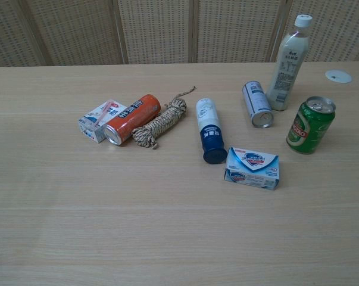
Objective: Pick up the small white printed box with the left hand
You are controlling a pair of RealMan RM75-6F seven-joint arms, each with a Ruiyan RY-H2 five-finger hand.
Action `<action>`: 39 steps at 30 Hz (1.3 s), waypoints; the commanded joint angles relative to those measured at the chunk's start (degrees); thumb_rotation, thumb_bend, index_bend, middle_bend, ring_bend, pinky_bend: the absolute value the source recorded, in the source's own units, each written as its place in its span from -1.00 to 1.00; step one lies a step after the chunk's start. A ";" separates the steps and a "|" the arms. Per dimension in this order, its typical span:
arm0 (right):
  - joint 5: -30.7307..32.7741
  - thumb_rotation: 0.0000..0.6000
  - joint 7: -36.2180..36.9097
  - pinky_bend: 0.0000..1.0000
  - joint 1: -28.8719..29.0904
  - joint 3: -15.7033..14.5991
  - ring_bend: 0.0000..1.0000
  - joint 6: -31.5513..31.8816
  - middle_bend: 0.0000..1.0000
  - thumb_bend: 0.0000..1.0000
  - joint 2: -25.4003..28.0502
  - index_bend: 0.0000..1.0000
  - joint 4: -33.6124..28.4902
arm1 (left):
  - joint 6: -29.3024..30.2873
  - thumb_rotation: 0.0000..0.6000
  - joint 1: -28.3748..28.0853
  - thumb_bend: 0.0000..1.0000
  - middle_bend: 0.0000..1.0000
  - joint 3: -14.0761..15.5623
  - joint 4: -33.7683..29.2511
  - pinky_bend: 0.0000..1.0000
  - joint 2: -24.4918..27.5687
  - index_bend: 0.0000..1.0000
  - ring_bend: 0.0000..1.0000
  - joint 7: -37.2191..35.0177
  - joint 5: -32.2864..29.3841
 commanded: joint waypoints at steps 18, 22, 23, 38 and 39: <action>-0.47 -0.04 2.01 -1.00 -0.94 -0.31 -1.00 0.26 -0.95 -0.51 -0.07 -1.00 -0.62 | -8.44 0.50 -5.99 -0.44 -0.95 -0.94 -1.40 -1.00 0.50 -0.82 -1.00 3.34 -2.03; -0.48 -0.03 2.36 -1.00 -1.24 -0.39 -1.00 0.31 -0.95 -0.51 0.18 -1.00 -0.81 | -13.26 0.50 -9.68 -0.45 -0.97 -2.02 -1.57 -1.00 -0.29 -0.80 -1.00 6.30 -3.57; -0.50 -0.04 2.40 -1.00 -1.29 -0.39 -1.00 0.35 -0.95 -0.51 0.23 -1.00 -0.87 | -14.16 0.50 -10.49 -0.45 -0.97 -2.30 -1.48 -1.00 -0.70 -0.80 -1.00 6.83 -3.86; 0.02 -0.03 2.76 -1.00 -2.93 -0.45 -1.00 1.49 -0.95 -0.51 1.34 -1.00 -1.89 | -33.28 0.30 -25.89 -0.45 -1.00 -5.64 5.30 -1.00 -10.86 -0.91 -1.00 13.48 -12.35; 0.13 -0.03 2.78 -1.00 -3.07 -0.42 -1.00 1.58 -0.95 -0.51 1.47 -1.00 -1.95 | -34.18 0.27 -26.71 -0.45 -1.00 -5.68 6.10 -1.00 -11.68 -0.92 -1.00 13.73 -12.75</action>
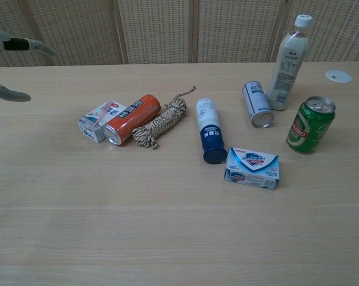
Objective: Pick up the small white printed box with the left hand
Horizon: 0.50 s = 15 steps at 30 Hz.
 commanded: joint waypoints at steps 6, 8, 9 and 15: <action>0.86 -0.04 0.12 -1.00 -1.30 0.19 -1.00 0.92 -0.95 -0.51 1.21 -1.00 -0.47 | -7.47 0.06 -7.44 -0.45 -1.00 -0.63 7.96 -1.00 -8.56 -0.95 -1.00 3.07 -4.40; 1.11 -0.03 0.13 -1.00 -1.68 0.24 -1.00 1.19 -0.95 -0.51 1.54 -1.00 -0.60 | -8.63 0.04 -8.76 -0.45 -1.00 -0.41 9.90 -1.00 -10.51 -0.95 -1.00 3.85 -5.16; 1.23 -0.03 0.15 -1.00 -1.84 0.26 -1.00 1.27 -0.95 -0.51 1.68 -1.00 -0.67 | -9.02 0.03 -9.25 -0.45 -1.00 -0.28 10.75 -1.00 -11.32 -0.95 -1.00 4.22 -5.46; 1.69 -0.03 0.58 -1.00 -2.85 0.31 -1.00 1.83 -0.95 -0.51 2.48 -1.00 -0.94 | -11.57 0.01 -11.77 -0.45 -0.99 0.84 15.95 -1.00 -16.19 -0.99 -1.00 5.60 -7.45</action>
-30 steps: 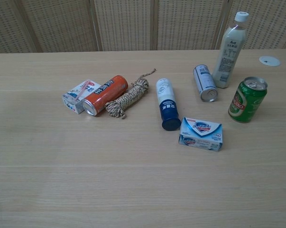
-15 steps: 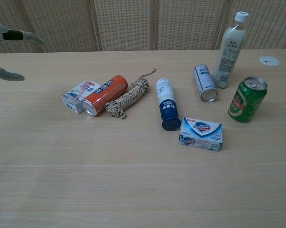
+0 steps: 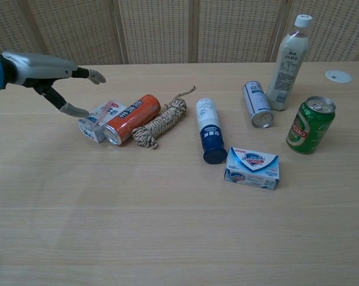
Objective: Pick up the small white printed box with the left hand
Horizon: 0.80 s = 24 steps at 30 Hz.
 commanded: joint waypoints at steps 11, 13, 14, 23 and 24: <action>0.83 -0.01 0.93 -1.00 -1.62 0.22 -1.00 0.72 -0.95 -0.51 1.14 -1.00 -0.60 | -4.00 0.01 -3.51 -0.45 -1.00 2.14 9.85 -1.00 -8.06 -1.00 -1.00 0.63 -3.38; 0.88 -0.01 0.96 -1.00 -1.81 0.25 -1.00 0.84 -0.95 -0.51 1.23 -1.00 -0.70 | -4.05 -0.01 -3.75 -0.45 -1.00 2.25 10.75 -1.00 -8.65 -1.00 -1.00 0.68 -3.71; 0.88 0.00 1.00 -1.00 -1.89 0.28 -1.00 0.91 -0.95 -0.51 1.26 -1.00 -0.74 | -4.01 -0.01 -3.82 -0.45 -1.00 2.29 11.07 -1.00 -8.89 -1.00 -1.00 0.67 -3.80; 0.79 -0.01 1.16 -1.00 -2.26 0.42 -1.00 1.00 -0.95 -0.51 1.45 -1.00 -0.99 | -4.27 -0.07 -3.98 -0.45 -1.00 3.74 11.78 -1.00 -8.86 -1.00 -1.00 1.59 -4.51; 0.72 -0.01 1.20 -1.00 -2.26 0.45 -1.00 1.03 -0.95 -0.51 1.49 -1.00 -1.04 | -4.21 -0.06 -3.87 -0.45 -1.00 3.98 11.40 -1.00 -8.48 -1.00 -1.00 1.78 -4.56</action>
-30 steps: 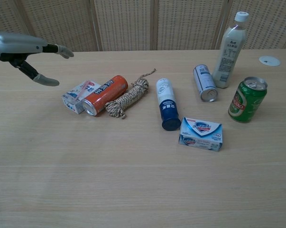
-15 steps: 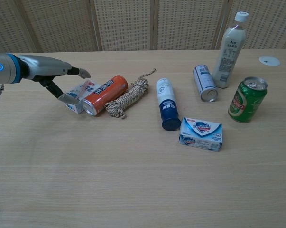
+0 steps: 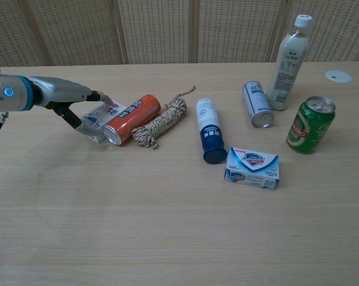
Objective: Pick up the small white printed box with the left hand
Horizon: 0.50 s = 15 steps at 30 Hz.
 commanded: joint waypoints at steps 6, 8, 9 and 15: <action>-0.53 -0.01 0.15 -1.00 0.11 0.28 -1.00 0.16 -0.95 -0.51 0.17 -1.00 -0.47 | 0.54 -0.09 1.27 -0.45 -0.98 2.66 -4.92 -1.00 4.64 -1.00 -1.00 2.61 -1.29; -0.77 -0.01 0.27 -1.00 0.12 0.29 -1.00 0.24 -0.95 -0.51 0.14 -1.00 -0.58 | 1.06 -0.10 1.86 -0.45 -0.96 3.55 -6.95 -1.00 6.32 -1.00 -1.00 3.52 -1.95; -0.81 -0.01 0.32 -1.00 0.11 0.30 -1.00 0.25 -0.95 -0.51 0.13 -1.00 -0.61 | 1.32 -0.12 2.17 -0.45 -0.95 3.93 -7.84 -1.00 7.02 -1.00 -1.00 3.83 -2.28; -1.15 -0.01 0.71 -1.00 0.20 0.37 -1.00 0.19 -0.95 -0.51 0.01 -1.00 -0.62 | 4.32 -0.13 4.37 -0.45 -0.96 5.59 -12.33 -1.00 10.58 -1.00 -1.00 4.48 -2.42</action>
